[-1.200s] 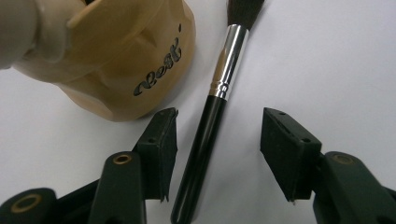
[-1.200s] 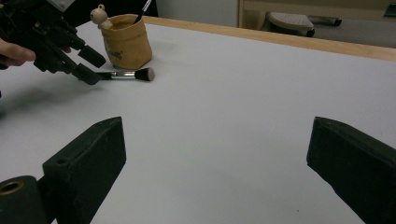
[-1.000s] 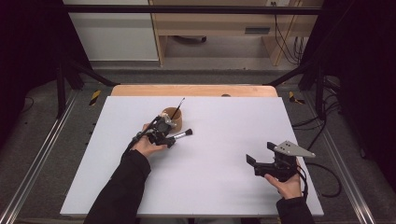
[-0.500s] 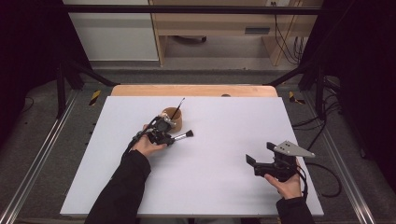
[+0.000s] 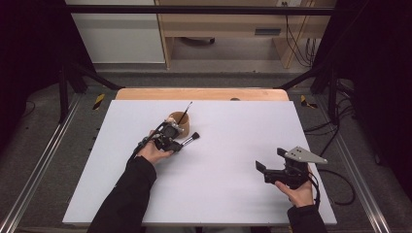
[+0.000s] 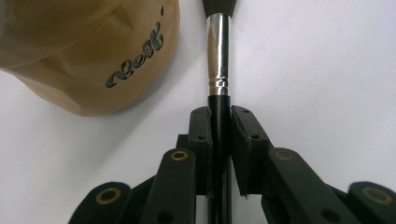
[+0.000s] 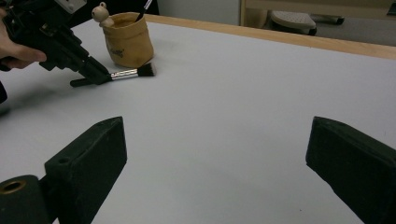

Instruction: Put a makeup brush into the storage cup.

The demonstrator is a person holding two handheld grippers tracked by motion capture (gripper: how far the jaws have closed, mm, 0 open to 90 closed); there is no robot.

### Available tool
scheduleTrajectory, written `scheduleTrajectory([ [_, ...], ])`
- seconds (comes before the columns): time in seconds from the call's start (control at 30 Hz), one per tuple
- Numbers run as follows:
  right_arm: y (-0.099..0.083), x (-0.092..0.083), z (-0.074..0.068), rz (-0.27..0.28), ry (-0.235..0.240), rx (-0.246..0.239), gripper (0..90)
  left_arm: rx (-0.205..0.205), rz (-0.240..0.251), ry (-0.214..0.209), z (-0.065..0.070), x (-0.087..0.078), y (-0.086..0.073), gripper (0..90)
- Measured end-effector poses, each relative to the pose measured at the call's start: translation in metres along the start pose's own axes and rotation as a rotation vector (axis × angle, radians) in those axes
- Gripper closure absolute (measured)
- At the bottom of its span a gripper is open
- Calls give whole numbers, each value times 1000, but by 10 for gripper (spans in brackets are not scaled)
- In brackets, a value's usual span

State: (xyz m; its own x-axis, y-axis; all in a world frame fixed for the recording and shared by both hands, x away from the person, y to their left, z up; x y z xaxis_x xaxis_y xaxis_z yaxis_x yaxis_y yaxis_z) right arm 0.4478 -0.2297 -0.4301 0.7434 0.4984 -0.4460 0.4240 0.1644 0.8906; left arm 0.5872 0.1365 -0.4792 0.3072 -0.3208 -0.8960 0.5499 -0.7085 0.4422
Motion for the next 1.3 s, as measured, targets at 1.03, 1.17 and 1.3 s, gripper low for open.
scheduleTrajectory([
  [1.03, 1, 0, -1, 1, 9, 2, 63, -25, -95, -34, 2, 7, 21, 782],
  [1.17, 1, -1, -1, 4, 11, 2, 66, -27, -95, -32, 3, 6, 21, 783],
  [1.3, 2, -1, -1, 4, 10, -1, 68, -18, -83, -39, 3, 5, 21, 789],
])
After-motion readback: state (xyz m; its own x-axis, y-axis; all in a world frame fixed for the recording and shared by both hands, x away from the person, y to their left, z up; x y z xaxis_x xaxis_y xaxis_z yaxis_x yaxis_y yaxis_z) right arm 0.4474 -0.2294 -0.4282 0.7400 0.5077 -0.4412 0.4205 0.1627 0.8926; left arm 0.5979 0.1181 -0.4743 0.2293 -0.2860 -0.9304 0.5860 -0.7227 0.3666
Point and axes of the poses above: each handheld gripper's, and its own axes: x roughly forward along the jaws, y roughly out of its top, z roughly to its right, the point moved 3 cm from there along x, roughly forward along the jaws, and after that the axes turned 2 degrees about -z, right-handed, at the moved point
